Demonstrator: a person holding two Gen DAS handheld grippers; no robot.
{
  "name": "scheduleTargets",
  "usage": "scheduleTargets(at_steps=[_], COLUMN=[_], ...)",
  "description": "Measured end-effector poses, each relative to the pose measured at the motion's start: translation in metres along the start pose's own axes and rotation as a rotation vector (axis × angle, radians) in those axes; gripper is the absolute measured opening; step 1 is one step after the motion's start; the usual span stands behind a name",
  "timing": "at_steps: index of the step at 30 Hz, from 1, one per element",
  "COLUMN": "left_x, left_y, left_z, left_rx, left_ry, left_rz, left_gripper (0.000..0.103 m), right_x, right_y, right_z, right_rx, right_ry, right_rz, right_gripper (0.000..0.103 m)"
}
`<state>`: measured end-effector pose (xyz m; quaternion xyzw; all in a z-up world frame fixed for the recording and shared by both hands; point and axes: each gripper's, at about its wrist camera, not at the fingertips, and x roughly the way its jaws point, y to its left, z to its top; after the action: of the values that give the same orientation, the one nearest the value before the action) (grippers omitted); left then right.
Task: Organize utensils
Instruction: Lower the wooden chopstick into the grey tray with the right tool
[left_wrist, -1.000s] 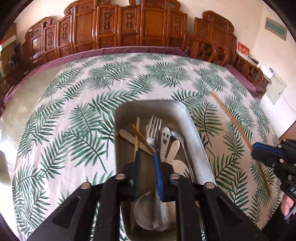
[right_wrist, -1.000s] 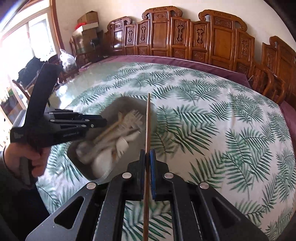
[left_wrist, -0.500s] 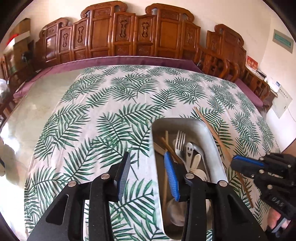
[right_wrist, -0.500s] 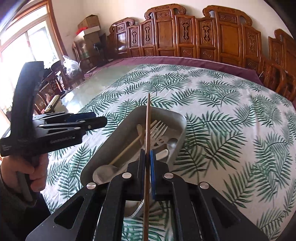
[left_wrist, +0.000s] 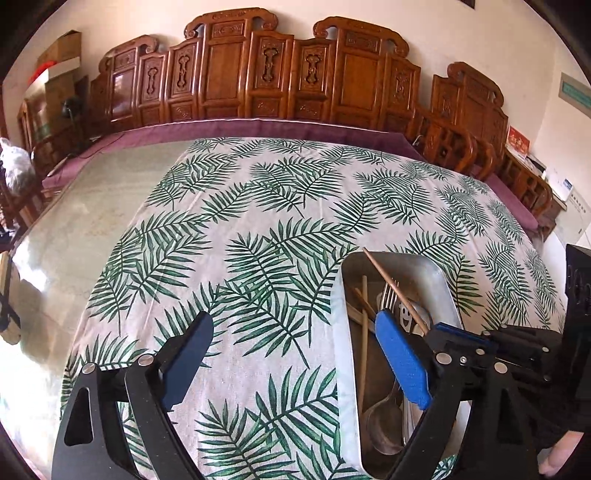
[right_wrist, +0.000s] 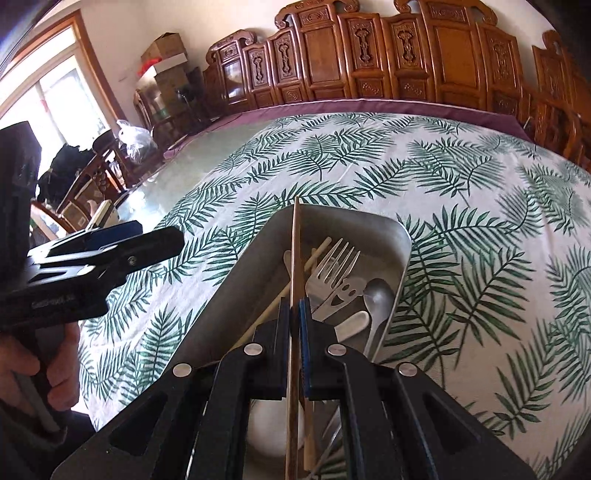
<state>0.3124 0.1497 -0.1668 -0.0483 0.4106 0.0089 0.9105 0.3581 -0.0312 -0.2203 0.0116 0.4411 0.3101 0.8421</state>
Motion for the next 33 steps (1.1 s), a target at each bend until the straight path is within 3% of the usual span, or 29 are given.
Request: scheduleTargets(at_steps=[15,25,33], left_x=[-0.003,-0.003,-0.006], left_y=[0.001,0.002,0.001], left_z=[0.0,0.001,0.0], left_rx=[-0.003,-0.002,-0.005], left_ry=[-0.005,-0.005,-0.01], left_rz=[0.003,0.004,0.005], left_gripper=[0.086,0.086,0.086], right_x=[0.019,0.017,-0.008], right_y=[0.011,0.017,0.017], right_z=[-0.01,-0.01,-0.01], right_rx=[0.063,0.027,-0.036], right_ry=[0.032,0.029,-0.014], right_rz=[0.041,0.056,0.025], right_gripper=[0.007,0.01,0.01])
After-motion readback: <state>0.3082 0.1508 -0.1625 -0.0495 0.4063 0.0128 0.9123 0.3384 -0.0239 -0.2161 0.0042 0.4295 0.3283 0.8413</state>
